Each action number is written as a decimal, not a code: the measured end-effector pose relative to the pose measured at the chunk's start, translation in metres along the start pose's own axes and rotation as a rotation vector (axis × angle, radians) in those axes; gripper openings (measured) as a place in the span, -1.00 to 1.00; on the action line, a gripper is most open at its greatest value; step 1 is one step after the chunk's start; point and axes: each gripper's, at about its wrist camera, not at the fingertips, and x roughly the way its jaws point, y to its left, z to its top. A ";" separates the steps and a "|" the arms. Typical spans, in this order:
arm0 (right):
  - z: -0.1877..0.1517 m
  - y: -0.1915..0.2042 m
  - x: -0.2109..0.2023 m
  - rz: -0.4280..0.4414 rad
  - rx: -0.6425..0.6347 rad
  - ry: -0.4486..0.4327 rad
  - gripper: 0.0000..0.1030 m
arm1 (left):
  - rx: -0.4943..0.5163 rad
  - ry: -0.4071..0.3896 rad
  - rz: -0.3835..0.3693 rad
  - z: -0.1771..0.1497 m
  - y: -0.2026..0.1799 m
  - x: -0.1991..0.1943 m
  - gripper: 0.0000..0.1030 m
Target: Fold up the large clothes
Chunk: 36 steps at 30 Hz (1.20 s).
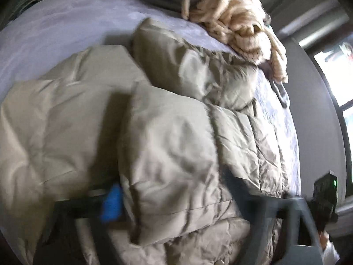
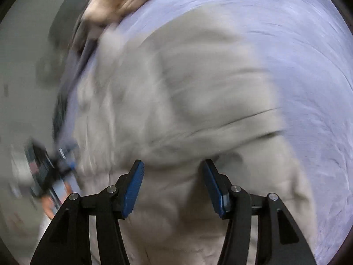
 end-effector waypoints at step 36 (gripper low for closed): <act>0.094 0.025 -0.017 -0.051 -0.182 -0.195 -0.70 | 0.109 -0.133 0.326 -0.013 0.008 -0.021 -0.42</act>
